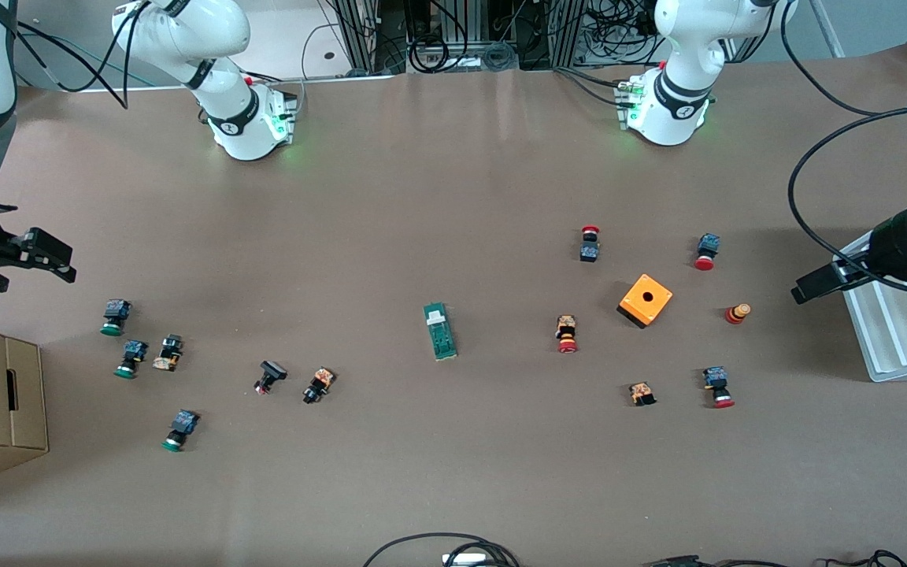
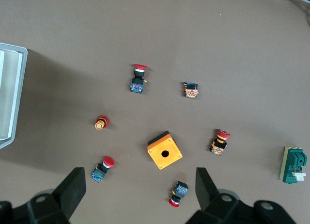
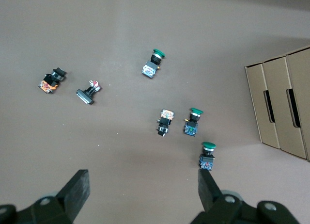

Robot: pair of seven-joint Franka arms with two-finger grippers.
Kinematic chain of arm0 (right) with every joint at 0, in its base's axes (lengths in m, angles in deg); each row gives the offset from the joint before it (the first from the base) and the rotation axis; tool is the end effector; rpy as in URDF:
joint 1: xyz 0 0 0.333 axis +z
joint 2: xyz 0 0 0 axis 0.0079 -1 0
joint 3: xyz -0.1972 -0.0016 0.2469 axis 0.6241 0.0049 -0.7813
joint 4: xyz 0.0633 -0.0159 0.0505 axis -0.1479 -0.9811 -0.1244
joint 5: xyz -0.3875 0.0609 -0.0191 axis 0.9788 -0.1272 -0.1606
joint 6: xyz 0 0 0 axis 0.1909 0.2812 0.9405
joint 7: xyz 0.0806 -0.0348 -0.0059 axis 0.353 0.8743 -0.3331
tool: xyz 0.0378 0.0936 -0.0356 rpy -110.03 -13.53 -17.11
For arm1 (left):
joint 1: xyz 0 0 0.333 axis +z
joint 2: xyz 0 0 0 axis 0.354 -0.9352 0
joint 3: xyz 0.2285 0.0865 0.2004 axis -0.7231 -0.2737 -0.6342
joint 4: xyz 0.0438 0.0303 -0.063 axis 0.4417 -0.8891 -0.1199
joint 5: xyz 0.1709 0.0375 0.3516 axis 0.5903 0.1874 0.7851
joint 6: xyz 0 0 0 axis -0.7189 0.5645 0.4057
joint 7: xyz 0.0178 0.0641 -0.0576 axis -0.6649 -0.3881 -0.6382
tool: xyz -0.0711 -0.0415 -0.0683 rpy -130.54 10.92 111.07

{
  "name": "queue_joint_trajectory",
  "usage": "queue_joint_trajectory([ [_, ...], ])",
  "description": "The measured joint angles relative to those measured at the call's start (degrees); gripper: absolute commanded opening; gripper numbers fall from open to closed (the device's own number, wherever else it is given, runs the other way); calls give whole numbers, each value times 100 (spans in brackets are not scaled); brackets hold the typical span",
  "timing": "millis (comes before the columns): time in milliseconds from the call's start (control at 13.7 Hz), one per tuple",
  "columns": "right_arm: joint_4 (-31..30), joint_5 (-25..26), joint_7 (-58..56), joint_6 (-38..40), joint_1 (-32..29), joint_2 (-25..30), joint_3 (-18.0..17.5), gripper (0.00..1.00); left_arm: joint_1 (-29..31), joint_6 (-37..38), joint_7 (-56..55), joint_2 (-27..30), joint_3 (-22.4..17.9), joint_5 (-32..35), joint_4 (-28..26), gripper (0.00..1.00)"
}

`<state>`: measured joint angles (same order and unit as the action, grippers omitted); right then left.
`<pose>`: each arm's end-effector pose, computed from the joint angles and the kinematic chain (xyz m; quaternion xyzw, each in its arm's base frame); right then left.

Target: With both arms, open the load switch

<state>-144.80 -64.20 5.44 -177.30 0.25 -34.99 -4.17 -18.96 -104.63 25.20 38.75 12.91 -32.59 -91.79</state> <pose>0.5483 -0.0666 0.5797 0.9972 0.0574 0.0463 0.0116 0.6161 -0.0245 0.5916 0.9889 0.1446 -0.0176 0.0291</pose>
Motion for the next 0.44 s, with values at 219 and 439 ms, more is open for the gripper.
queue_joint_trajectory([
  [219,0,0,-1,0,0,0,0,100,2,1,105,-1,0,0,0,100],
  [439,0,0,-4,0,0,0,0,100,19,94,153,6,-14,6,12,100],
])
